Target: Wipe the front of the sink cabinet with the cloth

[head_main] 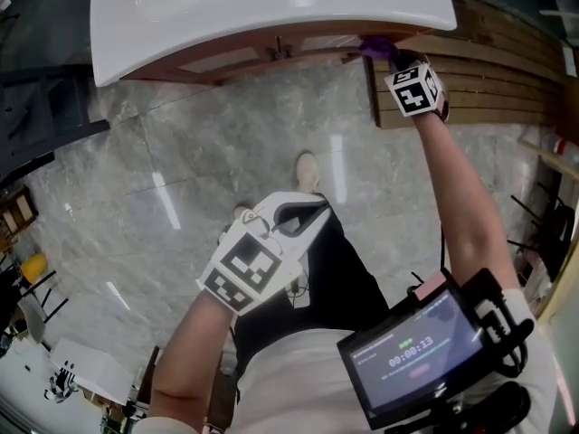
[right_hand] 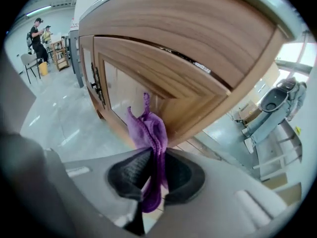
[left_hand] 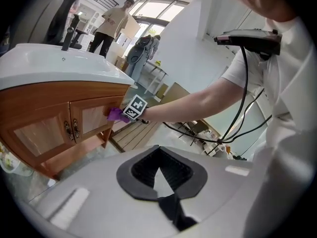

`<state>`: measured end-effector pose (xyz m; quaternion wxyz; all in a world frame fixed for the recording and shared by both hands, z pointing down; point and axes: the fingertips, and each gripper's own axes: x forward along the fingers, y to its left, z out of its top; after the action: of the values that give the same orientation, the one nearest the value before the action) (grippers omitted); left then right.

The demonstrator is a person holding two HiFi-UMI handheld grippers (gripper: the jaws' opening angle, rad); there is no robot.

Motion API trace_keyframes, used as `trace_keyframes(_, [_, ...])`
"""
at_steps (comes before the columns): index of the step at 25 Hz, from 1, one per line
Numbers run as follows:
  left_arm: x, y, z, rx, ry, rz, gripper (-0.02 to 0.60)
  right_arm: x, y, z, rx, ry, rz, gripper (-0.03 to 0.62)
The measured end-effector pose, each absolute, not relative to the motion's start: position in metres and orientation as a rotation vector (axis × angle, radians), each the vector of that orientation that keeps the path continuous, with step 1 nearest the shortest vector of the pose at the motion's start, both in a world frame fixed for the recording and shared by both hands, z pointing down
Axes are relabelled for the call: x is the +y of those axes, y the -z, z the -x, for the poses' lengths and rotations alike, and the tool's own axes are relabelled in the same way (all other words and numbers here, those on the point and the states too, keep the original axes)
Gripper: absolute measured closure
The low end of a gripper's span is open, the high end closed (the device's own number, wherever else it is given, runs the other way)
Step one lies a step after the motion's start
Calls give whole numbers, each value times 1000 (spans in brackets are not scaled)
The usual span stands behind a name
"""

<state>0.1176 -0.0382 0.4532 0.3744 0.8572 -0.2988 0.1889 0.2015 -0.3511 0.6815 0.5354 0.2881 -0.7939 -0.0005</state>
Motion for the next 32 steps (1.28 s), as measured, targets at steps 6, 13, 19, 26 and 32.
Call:
trace_keyframes(6, [-38, -456, -116, -771, -491, -2190, 577, -364, -680, -232, -1848, -31, -756, 539])
trace_keyframes(13, [-33, -455, -107, -805, -478, -2184, 577, -361, -679, -244, -1810, -37, -781, 539])
trace_keyframes(19, [-15, -451, -86, -846, -453, -2171, 576, -310, -683, -212, -1859, -54, -756, 539])
trace_keyframes(26, [32, -453, -41, -924, -424, -2137, 577, -194, -698, -96, -1997, -66, -561, 539])
trace_keyframes(32, [51, -452, -11, -1004, -408, -2083, 577, -138, -704, 18, -2103, -42, -354, 539])
